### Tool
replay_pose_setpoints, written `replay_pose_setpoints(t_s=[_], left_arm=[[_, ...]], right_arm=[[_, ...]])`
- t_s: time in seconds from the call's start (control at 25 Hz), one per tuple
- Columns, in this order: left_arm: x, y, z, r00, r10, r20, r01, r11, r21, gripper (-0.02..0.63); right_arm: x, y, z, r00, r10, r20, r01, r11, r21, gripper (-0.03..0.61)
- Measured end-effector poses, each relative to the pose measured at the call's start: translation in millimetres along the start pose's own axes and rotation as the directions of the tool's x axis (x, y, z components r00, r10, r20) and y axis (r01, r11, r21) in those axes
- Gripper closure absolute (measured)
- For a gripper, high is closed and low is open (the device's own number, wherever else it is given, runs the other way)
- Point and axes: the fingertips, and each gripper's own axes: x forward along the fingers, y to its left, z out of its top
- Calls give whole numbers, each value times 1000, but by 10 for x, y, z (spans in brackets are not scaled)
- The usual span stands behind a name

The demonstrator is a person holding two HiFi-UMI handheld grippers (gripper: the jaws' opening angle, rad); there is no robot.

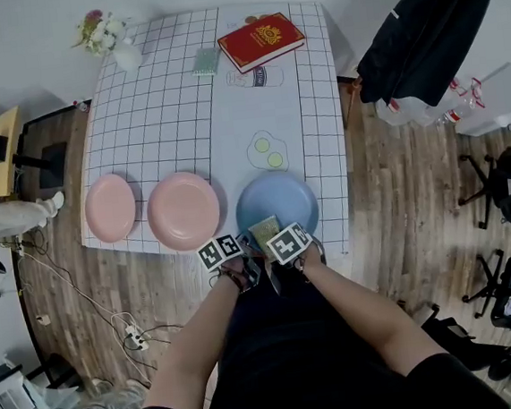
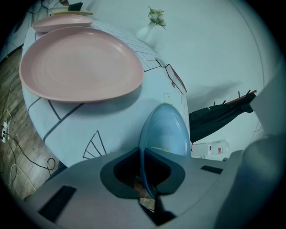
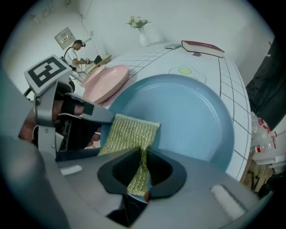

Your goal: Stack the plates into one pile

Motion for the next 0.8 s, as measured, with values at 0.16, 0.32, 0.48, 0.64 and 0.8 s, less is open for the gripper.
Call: replay_pose_setpoints(t_s=[0.16,0.32,0.48,0.64,0.8], left_arm=[[-2,-2,2,1000,-6,-1,6,1000,5,597],[-15,-1,6,1000,-14,18,14,1000,18,595],[-81,-59,43,999,-28,30,25,997,69,539],[-270,-150,122,997,-32,68,22,989,148,538],[-575,-171,252,987,-42,157,12,982,189,538]], right_arm=[[33,26,43,999,29,21,-29,999,22,522],[13,17,37,998,46,47,-48,998,48,522],[18,-94,38,995,29,98,-37,996,83,523],[-119,-246,44,990,-6,139,-14,989,146,523],[-291,-372,125,974,-29,223,-20,977,212,525]])
